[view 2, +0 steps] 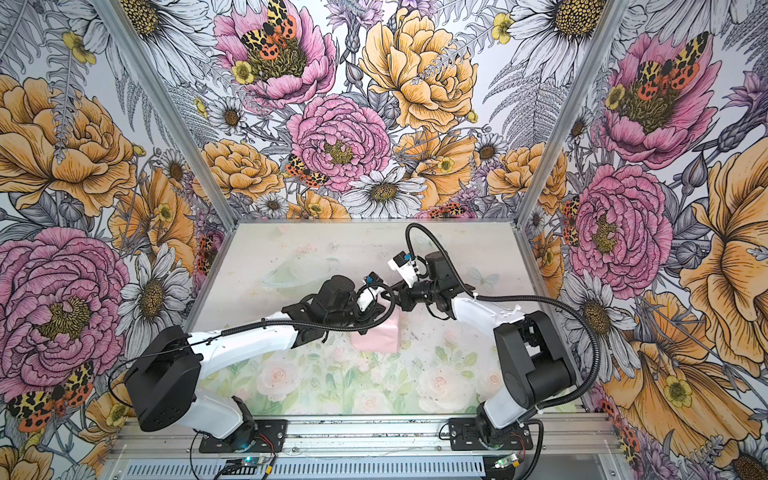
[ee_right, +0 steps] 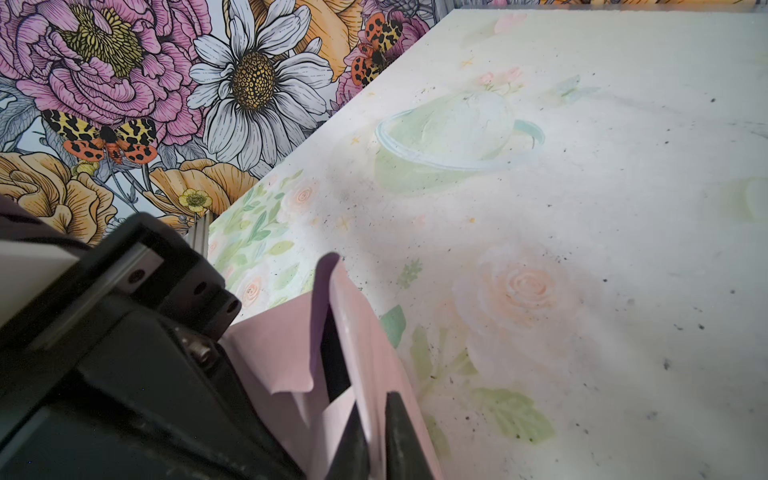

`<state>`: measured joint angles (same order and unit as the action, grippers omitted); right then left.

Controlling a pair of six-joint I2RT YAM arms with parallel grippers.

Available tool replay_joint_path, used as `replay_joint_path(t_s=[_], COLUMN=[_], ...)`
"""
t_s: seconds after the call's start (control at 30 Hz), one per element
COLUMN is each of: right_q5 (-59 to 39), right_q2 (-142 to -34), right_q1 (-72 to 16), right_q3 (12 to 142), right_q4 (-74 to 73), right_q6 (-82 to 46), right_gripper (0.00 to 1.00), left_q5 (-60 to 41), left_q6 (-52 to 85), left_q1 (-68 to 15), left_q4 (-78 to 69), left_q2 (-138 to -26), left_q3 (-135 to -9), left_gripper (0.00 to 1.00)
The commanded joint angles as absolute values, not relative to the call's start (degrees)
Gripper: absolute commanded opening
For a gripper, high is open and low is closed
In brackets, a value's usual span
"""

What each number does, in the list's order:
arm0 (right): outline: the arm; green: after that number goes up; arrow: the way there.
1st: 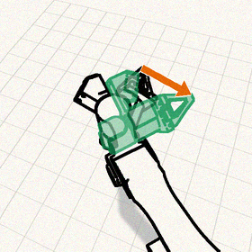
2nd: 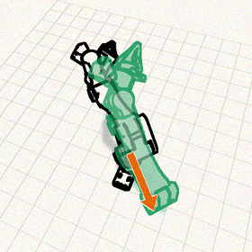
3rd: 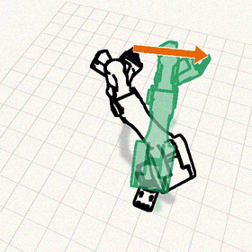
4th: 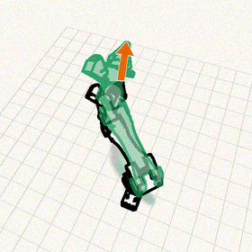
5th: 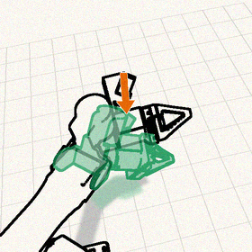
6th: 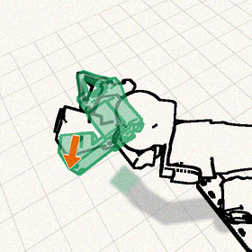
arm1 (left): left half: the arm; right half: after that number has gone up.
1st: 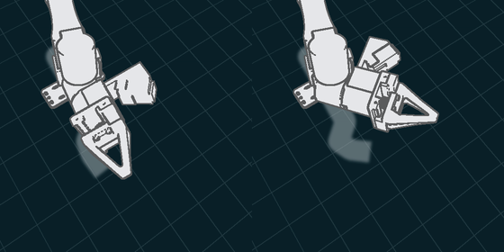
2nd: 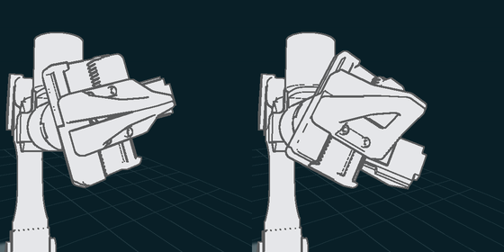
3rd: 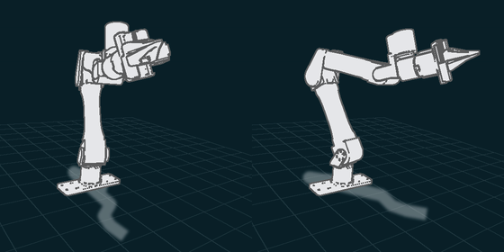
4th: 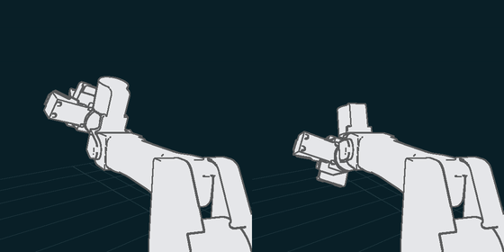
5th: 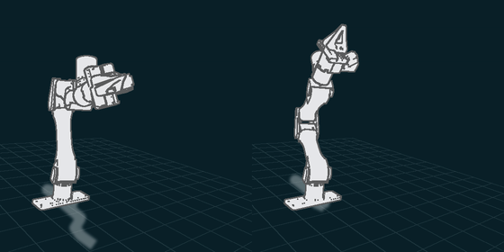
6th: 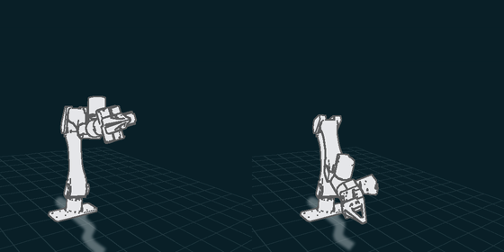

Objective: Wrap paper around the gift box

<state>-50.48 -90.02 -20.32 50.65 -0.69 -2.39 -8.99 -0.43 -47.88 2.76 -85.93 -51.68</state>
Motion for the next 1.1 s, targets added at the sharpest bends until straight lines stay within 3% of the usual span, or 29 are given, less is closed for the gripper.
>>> replay_joint_path(t_s=[0.0,0.07,0.17,0.23,0.33,0.43,0.53,0.67,0.77,0.8,0.9,0.97,1.0,1.07], right_q5=[-51.04,-51.32,-51.86,-51.78,-51.84,-52.15,-52.74,-53.14,-53.08,-53.11,-53.04,-53.29,-53.18,-52.83], right_q2=[-89.83,-89.57,-89.65,-90.14,-91.15,-91.67,-91.75,-91.98,-92.78,-93.06,-93.48,-93.25,-93.12,-92.93], right_q1=[-20.51,-20.59,-20.65,-20.84,-20.92,-20.92,-21.01,-21.26,-21.52,-21.61,-21.71,-21.73,-21.71,-21.71], right_q3=[52.26,52.45,53.16,53.77,54.93,55.64,55.99,56.7,57.43,57.73,58.1,58.1,58.18,58.19], right_q4=[-1.28,-1.16,-1.7,-2.02,-2.26,-2.44,-2.46,-2.55,-2.54,-2.53,-2.63,-2.49,-2.31,-1.86], right_q6=[-1.7,-1.58,-1.97,-2.07,-2.36,-2.48,-2.36,-2.52,-2.63,-2.62,-2.62,-2.3,-2.19,-2.04], right_gripper=[0.02,0.05,0.24,0.27,0.21,0.02,0.0,0.23,0.27,0.26,0.02,0.0,0.04,0.27], left_q5=[-7.39,-7.42,-7.47,-7.47,-7.34,-7.46,-7.33,-7.36,-7.36,-7.43,-7.43,-7.4,-7.34,-7.38], left_q6=[-0.79,-0.79,-0.77,-0.72,-0.78,-0.8,-0.88,-0.94,-0.88,-0.87,-0.86,-0.82,-0.84,-0.9], left_q1=[-47.91,-47.87,-47.79,-47.81,-47.81,-47.8,-47.77,-47.76,-47.72,-47.6,-47.66,-47.59,-47.64,-47.68], left_q4=[6.77,6.78,6.78,6.78,6.83,6.93,6.9,6.87,6.86,6.89,6.89,6.94,6.91,6.96], left_q2=[-85.71,-85.78,-85.78,-85.76,-85.69,-85.6,-85.48,-85.52,-85.52,-85.52,-85.43,-85.29,-85.25,-85.19], left_q3=[-50.71,-50.71,-50.76,-50.8,-50.8,-50.81,-50.8,-50.83,-50.8,-50.8,-50.8,-50.71,-50.76,-50.78], left_gripper=[0.08,0.08,0.08,0.08,0.08,0.08,0.08,0.08,0.08,0.08,0.08,0.08,0.08,0.08])
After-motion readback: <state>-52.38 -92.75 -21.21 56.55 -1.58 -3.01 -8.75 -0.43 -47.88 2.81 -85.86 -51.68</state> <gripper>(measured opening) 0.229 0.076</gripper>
